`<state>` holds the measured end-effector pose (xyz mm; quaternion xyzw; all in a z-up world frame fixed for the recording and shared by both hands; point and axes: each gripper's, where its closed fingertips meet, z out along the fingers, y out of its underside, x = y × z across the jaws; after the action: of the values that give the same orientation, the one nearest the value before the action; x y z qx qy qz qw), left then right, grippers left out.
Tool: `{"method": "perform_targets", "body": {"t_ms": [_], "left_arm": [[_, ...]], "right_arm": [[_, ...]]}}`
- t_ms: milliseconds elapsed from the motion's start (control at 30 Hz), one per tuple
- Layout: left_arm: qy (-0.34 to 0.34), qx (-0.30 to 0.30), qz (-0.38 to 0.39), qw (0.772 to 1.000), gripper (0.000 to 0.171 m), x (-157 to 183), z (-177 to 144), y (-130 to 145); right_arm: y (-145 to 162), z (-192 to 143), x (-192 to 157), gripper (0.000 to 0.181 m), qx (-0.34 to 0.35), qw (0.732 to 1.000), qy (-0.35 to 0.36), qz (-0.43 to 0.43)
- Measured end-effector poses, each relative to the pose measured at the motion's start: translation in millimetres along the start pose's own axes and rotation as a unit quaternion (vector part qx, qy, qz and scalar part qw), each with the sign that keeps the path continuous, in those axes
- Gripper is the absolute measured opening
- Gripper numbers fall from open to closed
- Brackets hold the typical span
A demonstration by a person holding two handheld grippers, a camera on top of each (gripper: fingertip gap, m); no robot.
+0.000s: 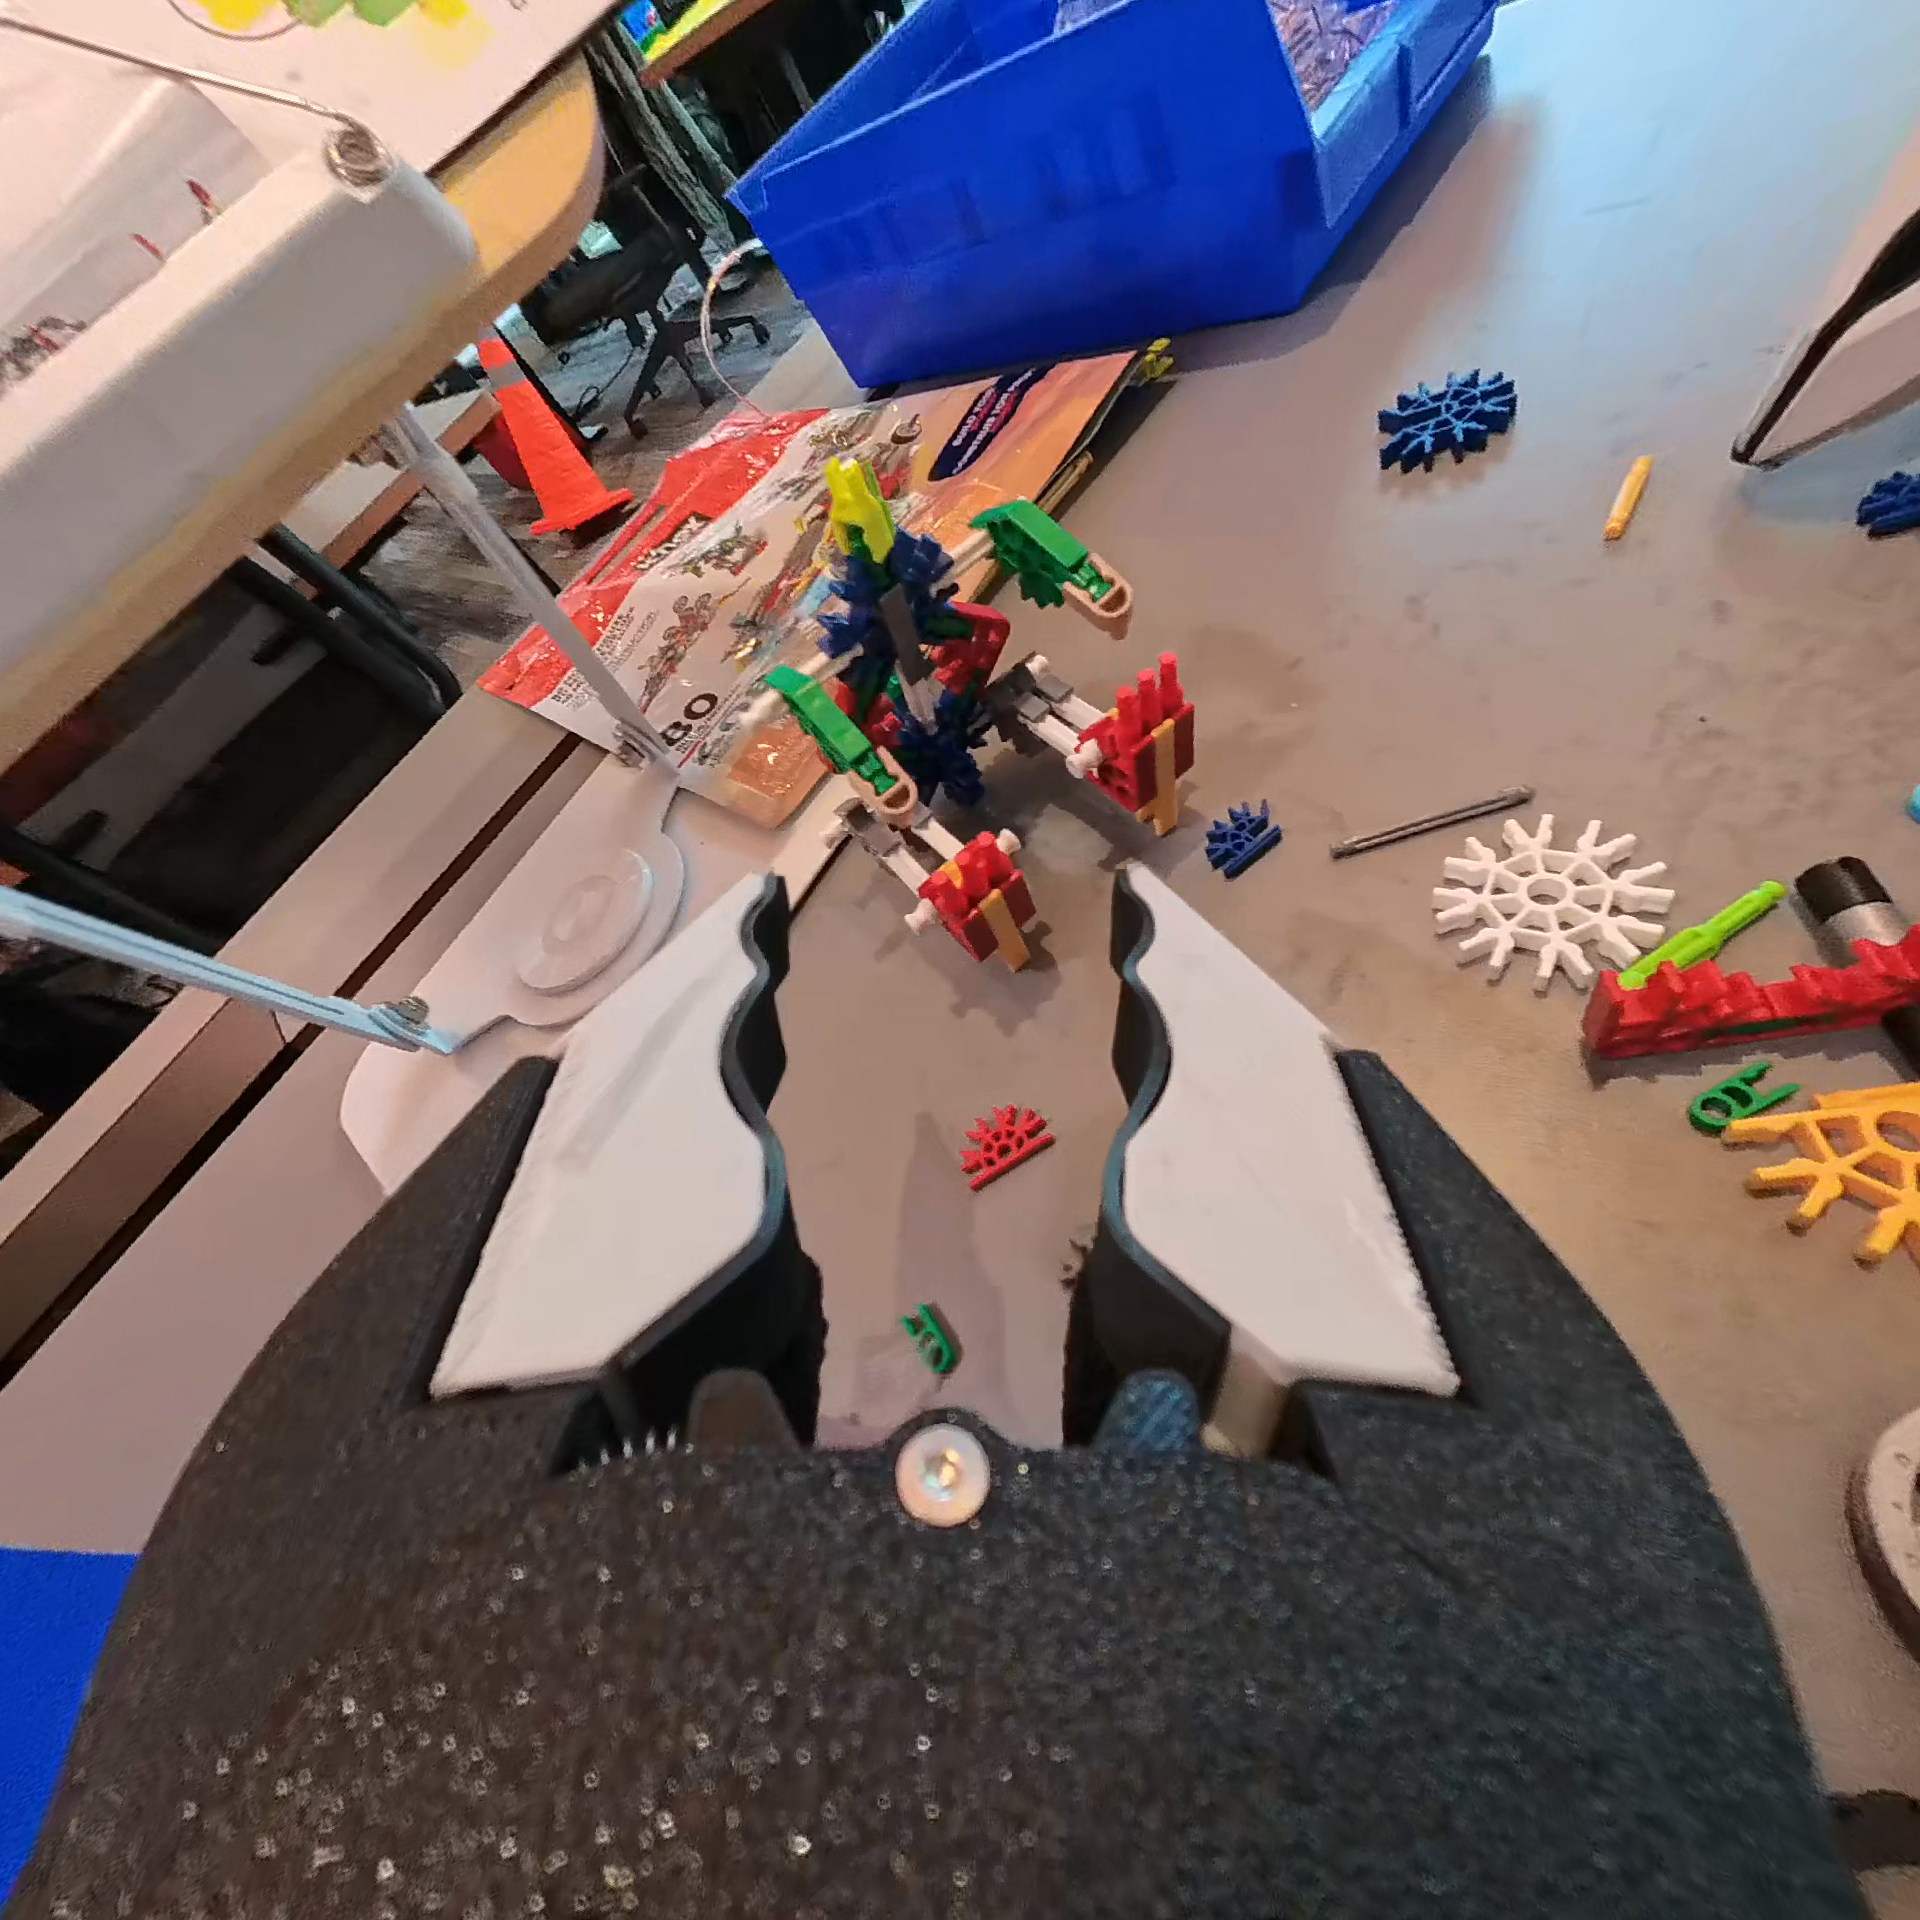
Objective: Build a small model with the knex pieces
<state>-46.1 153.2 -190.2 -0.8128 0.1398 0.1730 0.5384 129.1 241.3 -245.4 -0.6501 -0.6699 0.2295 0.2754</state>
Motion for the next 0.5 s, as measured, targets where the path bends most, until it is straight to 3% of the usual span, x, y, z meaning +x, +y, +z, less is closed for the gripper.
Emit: {"method": "perform_targets", "body": {"t_ms": [133, 267, 500], "left_arm": [[-0.009, 0.003, 0.0, 1.0, 0.06, -3.3, -2.6, -2.4], [-0.003, 0.0, -0.015, 1.0, 0.059, 0.7, -0.8, 1.8], [0.018, 0.002, -0.057, 0.998, 0.058, 3.6, 0.5, 8.4]], "right_arm": [[-6.4, -0.8, 10.3, 0.024, -0.003, 1.0, 0.02, -0.014], [-13.8, 11.0, 24.2, 0.023, -0.013, 0.999, 0.022, -0.037], [-8.9, 20.0, 24.5, 0.005, -0.026, 0.998, -0.025, -0.046]]}}
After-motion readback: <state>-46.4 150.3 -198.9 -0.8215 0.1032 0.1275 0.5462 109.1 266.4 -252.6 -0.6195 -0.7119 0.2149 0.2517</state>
